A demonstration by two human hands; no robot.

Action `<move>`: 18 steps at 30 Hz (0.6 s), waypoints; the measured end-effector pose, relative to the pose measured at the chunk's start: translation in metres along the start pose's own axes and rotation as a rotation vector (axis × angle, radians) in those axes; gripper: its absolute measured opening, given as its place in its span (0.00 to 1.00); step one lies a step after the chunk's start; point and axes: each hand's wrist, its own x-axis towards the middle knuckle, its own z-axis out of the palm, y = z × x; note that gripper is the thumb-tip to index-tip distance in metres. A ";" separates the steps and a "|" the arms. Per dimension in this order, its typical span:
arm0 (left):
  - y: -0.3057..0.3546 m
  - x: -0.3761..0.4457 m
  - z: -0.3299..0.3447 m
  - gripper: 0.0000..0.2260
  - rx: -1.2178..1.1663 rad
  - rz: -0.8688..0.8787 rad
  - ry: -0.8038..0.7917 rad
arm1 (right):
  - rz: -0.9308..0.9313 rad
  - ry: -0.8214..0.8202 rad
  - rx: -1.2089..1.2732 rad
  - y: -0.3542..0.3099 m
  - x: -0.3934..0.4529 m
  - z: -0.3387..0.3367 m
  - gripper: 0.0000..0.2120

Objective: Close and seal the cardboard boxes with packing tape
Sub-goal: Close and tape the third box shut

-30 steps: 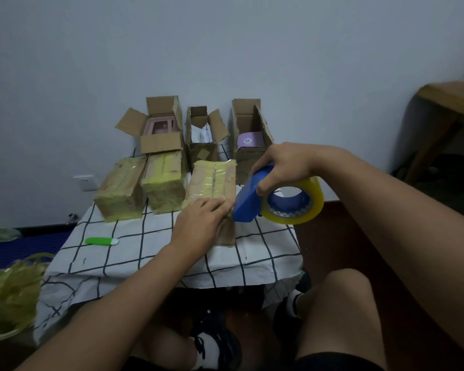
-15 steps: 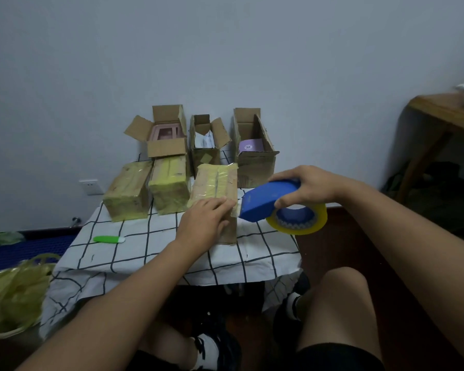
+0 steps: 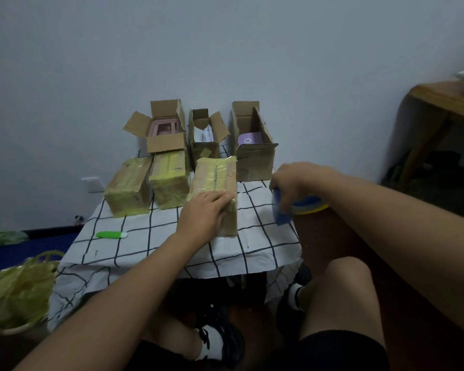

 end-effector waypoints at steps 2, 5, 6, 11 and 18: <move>-0.001 -0.003 0.002 0.24 0.004 0.010 0.004 | 0.044 0.159 0.141 0.014 -0.006 0.009 0.29; 0.000 -0.002 0.003 0.25 0.031 0.018 0.029 | 0.061 0.393 0.254 0.027 -0.008 -0.001 0.29; 0.000 -0.002 0.001 0.25 0.031 0.018 0.008 | 0.072 0.417 0.277 0.025 -0.007 0.000 0.30; 0.012 0.002 -0.006 0.21 -0.092 -0.180 -0.013 | 0.206 0.584 0.685 0.002 0.018 0.047 0.35; 0.034 0.023 0.007 0.15 -0.098 -0.448 0.128 | 0.440 0.800 1.130 -0.032 0.046 0.104 0.35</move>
